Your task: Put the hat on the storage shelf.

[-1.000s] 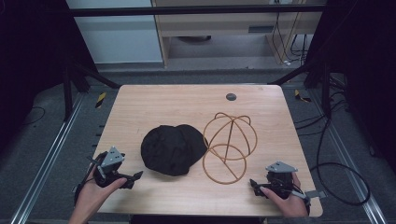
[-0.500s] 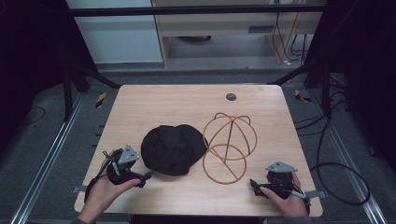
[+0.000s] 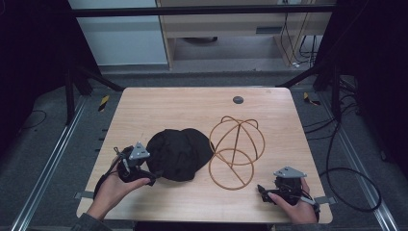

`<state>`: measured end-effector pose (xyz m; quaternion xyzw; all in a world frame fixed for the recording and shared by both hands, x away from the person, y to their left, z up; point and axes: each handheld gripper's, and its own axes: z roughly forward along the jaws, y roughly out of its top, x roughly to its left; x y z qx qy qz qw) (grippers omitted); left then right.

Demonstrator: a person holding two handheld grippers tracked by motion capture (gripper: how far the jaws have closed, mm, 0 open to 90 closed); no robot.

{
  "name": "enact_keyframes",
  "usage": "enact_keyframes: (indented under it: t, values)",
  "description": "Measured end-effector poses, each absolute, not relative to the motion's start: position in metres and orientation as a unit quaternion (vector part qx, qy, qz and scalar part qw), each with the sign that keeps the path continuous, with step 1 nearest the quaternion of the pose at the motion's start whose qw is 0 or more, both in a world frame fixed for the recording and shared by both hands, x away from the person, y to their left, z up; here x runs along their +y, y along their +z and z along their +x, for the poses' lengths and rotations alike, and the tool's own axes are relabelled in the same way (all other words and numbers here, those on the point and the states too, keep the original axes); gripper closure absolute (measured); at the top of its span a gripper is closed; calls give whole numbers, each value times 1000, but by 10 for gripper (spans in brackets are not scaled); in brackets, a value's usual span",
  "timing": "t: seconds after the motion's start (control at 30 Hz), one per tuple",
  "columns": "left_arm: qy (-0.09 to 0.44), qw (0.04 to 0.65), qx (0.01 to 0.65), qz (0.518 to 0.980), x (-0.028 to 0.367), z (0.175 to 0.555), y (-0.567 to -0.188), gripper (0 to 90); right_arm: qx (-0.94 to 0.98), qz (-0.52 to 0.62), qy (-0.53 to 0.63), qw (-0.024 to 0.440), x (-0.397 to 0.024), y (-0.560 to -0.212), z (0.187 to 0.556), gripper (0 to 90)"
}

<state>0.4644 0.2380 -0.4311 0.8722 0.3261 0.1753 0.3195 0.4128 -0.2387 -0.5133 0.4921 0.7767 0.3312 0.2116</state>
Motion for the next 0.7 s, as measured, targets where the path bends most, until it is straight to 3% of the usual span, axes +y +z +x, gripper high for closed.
enact_keyframes:
  t: [0.23,0.43,0.6,0.63,0.7]
  values:
    - [160,315,331,875,235,480,-445,52,777,492,331,212,-239,-513,413,4]
    - [155,311,334,876,231,487,-447,147,776,493,331,211,-239,-513,413,4]
    - [155,302,334,880,227,492,-446,373,777,492,331,212,-239,-513,413,4]
    - [152,302,333,880,226,493,-446,373,777,492,331,212,-239,-513,413,4]
    - [152,296,328,884,223,495,-445,493,776,493,331,211,-239,-513,413,4]
